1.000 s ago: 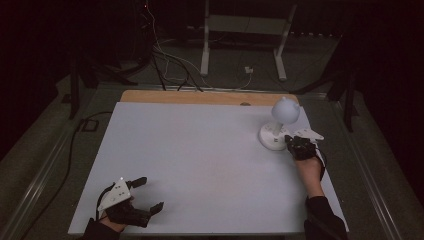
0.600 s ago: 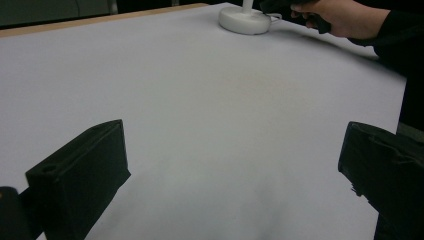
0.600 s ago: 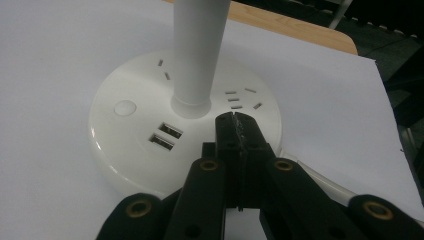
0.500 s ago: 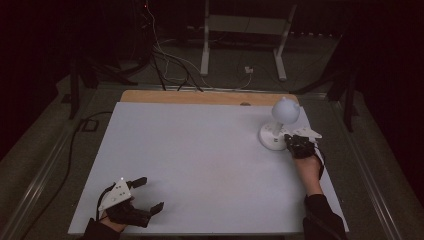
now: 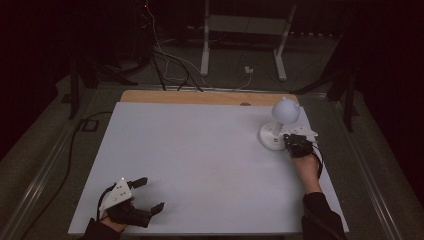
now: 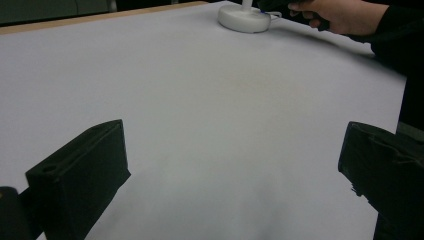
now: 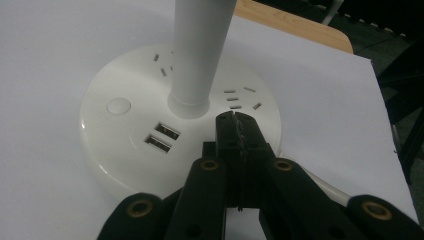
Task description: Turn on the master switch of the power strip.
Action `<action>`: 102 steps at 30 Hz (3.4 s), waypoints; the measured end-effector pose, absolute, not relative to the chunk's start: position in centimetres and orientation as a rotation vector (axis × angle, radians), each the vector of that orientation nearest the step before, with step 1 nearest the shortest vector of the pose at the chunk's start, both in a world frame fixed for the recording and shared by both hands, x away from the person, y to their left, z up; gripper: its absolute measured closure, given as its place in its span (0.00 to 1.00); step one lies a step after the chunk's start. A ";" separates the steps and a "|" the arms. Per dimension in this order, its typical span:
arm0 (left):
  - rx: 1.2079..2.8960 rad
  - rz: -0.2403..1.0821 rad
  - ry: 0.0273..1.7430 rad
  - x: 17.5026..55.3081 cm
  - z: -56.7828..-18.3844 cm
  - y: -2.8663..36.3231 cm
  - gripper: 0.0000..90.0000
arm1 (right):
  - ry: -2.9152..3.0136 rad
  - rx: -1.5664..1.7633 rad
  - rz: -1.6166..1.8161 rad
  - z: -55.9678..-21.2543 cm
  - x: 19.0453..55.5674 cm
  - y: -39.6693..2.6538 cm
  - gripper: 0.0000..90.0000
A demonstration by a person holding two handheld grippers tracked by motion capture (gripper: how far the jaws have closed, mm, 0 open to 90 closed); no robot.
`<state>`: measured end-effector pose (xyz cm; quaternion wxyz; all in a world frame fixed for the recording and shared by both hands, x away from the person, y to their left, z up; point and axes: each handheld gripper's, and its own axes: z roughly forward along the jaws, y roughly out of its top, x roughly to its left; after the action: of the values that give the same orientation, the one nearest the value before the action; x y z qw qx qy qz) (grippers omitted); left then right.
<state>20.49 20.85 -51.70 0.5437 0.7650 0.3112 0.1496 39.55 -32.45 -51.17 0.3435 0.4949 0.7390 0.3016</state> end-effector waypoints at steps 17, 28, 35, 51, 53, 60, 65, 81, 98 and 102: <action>1.814 0.353 0.729 20.4 -51.6 20.8 0.00 | 1.937 1.334 0.774 -51.0 39.8 -32.5 1.00; 1.812 0.356 0.732 20.4 -51.6 20.9 0.00 | 1.902 1.349 0.781 -51.2 39.6 -32.3 1.00; 1.808 0.360 0.740 20.4 -51.6 21.0 0.00 | 1.909 1.344 0.786 -50.7 39.7 -32.2 1.00; 1.816 0.362 0.737 20.5 -51.7 20.9 0.00 | 1.896 1.364 0.872 -49.0 39.0 -32.4 1.00; 1.822 0.362 0.736 20.4 -51.7 20.9 0.00 | 1.915 1.363 0.881 -48.8 38.9 -32.5 1.00; 1.820 0.362 0.736 20.4 -51.7 21.0 0.00 | 1.922 1.347 0.903 -48.2 38.3 -32.3 1.00; 1.819 0.361 0.736 20.4 -51.7 21.0 0.00 | 1.928 1.373 0.908 -48.3 37.9 -32.2 0.87; 1.815 0.357 0.733 20.4 -51.6 21.0 0.00 | 2.036 1.432 0.947 -47.5 36.6 -31.2 0.03; 1.813 0.359 0.734 20.3 -51.6 21.0 0.00 | 2.102 1.373 1.000 -47.2 34.4 -30.0 0.00; 1.812 0.356 0.731 20.4 -51.6 21.0 0.00 | 2.107 1.349 1.016 -47.3 33.5 -29.5 0.00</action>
<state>20.36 21.01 -51.56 0.5461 0.7643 0.3083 0.1503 33.53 -29.48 -47.25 0.2188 0.4875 0.7614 0.3670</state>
